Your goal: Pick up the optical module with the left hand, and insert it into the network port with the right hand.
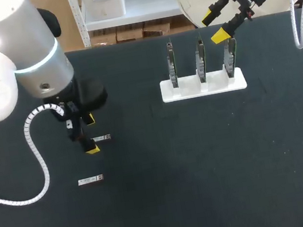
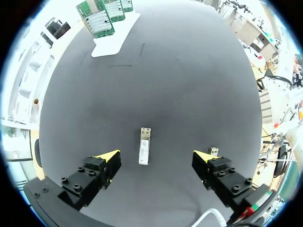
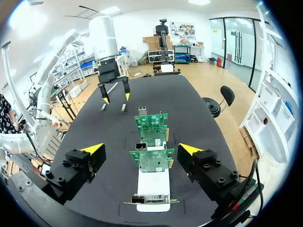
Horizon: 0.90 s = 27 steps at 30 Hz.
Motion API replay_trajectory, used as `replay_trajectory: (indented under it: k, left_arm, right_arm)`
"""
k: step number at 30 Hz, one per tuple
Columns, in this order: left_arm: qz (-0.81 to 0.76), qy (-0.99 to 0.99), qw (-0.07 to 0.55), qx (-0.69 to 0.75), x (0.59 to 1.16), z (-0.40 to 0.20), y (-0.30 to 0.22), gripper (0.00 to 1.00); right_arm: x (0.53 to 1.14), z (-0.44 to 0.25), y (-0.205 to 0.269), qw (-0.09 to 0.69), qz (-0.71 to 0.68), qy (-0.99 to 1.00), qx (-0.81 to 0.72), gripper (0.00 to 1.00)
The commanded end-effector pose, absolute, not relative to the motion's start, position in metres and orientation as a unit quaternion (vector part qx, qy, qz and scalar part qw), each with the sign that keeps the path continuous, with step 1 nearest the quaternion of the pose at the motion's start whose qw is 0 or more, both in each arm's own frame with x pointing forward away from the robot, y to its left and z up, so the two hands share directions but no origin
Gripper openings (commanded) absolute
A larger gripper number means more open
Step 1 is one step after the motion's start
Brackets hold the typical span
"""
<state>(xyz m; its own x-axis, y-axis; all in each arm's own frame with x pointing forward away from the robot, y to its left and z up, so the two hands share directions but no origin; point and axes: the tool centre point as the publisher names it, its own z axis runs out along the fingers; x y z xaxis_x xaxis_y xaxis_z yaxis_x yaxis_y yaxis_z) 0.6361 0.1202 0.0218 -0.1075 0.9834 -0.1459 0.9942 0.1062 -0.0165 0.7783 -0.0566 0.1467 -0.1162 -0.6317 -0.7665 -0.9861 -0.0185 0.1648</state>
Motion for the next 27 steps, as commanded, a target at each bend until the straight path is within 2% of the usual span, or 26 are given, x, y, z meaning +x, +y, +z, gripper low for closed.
replay_trajectory:
  k: [1, 27]
  left_arm:
    - [-0.055, 0.74, 0.045, 0.668, 0.641, 0.015, 0.118, 1.0]
    - [-0.042, 0.752, 0.024, 0.657, 0.642, -0.003, 0.13, 1.0]
  right_arm:
    - [0.776, 0.147, -0.057, 0.249, 0.356, 0.656, -0.617, 1.0]
    - [0.776, 0.147, -0.057, 0.249, 0.356, 0.656, -0.617, 1.0]
